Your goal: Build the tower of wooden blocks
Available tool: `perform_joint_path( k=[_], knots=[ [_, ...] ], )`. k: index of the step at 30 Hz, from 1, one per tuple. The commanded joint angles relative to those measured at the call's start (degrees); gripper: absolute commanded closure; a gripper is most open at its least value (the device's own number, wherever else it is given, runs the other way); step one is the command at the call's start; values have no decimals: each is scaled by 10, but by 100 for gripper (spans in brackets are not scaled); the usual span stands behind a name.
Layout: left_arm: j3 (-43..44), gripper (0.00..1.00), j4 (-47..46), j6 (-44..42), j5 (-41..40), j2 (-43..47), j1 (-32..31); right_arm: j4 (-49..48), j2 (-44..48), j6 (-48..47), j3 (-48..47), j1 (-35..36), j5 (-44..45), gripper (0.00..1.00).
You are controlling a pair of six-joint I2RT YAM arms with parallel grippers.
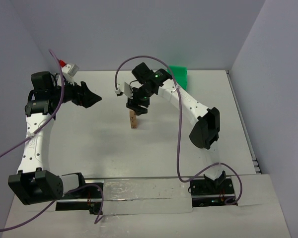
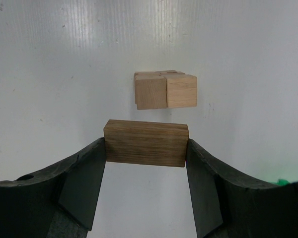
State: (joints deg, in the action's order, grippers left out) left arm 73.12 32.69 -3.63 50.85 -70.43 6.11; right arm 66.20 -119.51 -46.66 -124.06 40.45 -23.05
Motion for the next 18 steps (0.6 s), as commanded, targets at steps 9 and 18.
perform_joint_path(
  k=[9,18],
  knots=[
    [11,1,-18,-2,14,-4,3,7,-51,-33,-79,-5,-24,56],
    [15,1,-21,2,18,-8,4,-1,-64,-36,-88,-5,-25,54]
  ],
)
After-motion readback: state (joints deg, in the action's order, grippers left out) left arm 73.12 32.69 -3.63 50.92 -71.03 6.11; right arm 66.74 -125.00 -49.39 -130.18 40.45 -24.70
